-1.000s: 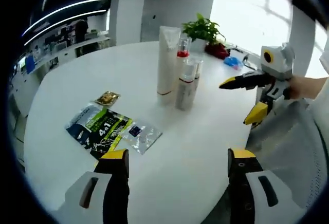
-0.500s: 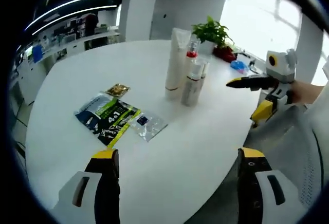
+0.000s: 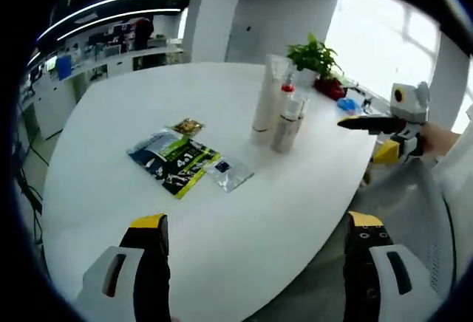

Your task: Arrange the skincare products in the storage area until every visible bottle or jar stands upright without overlapping.

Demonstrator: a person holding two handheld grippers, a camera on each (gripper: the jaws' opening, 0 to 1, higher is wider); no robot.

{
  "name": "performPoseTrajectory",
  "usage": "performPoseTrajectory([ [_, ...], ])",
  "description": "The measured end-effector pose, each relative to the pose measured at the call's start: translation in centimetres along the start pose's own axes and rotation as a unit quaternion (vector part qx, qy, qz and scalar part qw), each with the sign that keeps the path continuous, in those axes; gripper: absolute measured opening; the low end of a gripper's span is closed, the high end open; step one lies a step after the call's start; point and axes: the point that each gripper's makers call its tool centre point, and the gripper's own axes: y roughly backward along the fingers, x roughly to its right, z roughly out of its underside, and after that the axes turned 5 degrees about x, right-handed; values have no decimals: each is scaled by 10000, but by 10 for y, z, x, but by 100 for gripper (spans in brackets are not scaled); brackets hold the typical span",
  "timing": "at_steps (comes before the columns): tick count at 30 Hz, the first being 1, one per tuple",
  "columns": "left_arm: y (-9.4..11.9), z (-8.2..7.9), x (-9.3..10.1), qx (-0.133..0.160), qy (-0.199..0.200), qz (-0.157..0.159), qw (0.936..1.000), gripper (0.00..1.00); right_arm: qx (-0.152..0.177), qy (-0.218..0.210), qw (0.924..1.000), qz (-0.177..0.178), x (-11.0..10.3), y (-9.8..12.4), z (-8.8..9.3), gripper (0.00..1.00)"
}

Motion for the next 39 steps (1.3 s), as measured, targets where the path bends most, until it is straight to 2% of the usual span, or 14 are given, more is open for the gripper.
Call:
performPoseTrajectory([
  [4,5,7,-3,-133,42,4,9999,97,-63,-43,10000,60,-4,1,3,100],
  [6,7,9,-3,-135,45,7,9999,97,-77,130,9998,134,-2,2,2,100],
  [11,8,15,2,-291,8,104,9995,97,-20,-71,9995,310,6,6,-2,98],
  [18,10,9,4,-306,-94,153,9994,97,4,-23,9995,319,-2,6,-7,98],
  [21,10,6,4,-318,-190,169,9992,97,125,-26,9995,281,-10,5,-12,99],
  [24,10,6,4,-340,-217,173,9990,97,113,50,9996,252,-14,2,-9,99],
  [26,9,6,3,-372,-267,165,9988,97,-22,194,9994,286,-13,1,-4,99],
  [31,2,4,2,-508,-511,218,9972,97,-21,306,9991,300,-12,0,-3,99],
  [39,-21,1,-3,-763,-947,271,9922,97,-50,467,9983,338,-10,-1,-1,100],
])
